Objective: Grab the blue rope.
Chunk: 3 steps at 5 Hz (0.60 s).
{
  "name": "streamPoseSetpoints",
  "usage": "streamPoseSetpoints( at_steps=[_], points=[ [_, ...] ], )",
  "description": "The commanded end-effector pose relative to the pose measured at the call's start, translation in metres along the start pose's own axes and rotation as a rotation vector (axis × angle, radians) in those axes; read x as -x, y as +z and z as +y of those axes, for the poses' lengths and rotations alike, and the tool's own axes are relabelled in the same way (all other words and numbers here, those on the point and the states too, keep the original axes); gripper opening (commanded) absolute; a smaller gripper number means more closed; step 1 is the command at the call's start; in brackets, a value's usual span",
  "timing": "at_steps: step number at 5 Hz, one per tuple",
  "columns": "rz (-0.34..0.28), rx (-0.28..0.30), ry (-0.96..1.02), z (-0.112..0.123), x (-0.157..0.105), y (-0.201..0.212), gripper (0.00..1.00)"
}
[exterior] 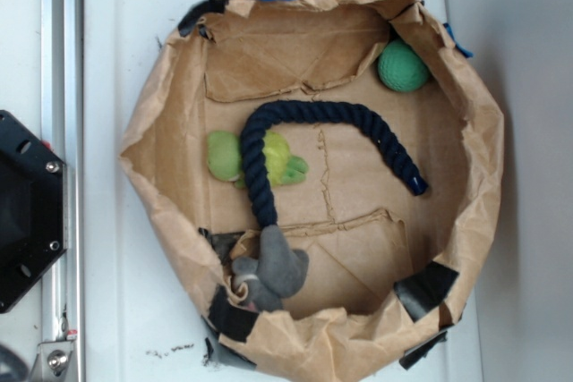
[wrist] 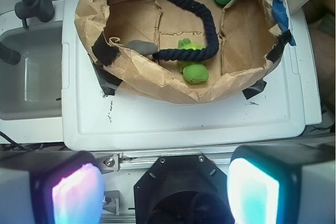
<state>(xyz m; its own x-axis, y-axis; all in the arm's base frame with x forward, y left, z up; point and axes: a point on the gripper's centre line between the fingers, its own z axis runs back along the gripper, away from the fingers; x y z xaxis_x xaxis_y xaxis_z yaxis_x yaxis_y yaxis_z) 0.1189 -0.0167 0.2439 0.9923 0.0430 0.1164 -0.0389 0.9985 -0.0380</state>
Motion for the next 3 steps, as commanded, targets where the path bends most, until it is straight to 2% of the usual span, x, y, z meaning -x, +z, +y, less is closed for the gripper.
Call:
streamPoseSetpoints(
  at_steps=[1,2,3],
  points=[
    [0.000,0.000,0.000,0.000,0.000,0.000,1.00],
    [0.057,0.071,-0.062,0.016,-0.049,-0.017,1.00],
    [0.050,0.074,-0.126,0.023,-0.086,-0.040,1.00]
  ],
)
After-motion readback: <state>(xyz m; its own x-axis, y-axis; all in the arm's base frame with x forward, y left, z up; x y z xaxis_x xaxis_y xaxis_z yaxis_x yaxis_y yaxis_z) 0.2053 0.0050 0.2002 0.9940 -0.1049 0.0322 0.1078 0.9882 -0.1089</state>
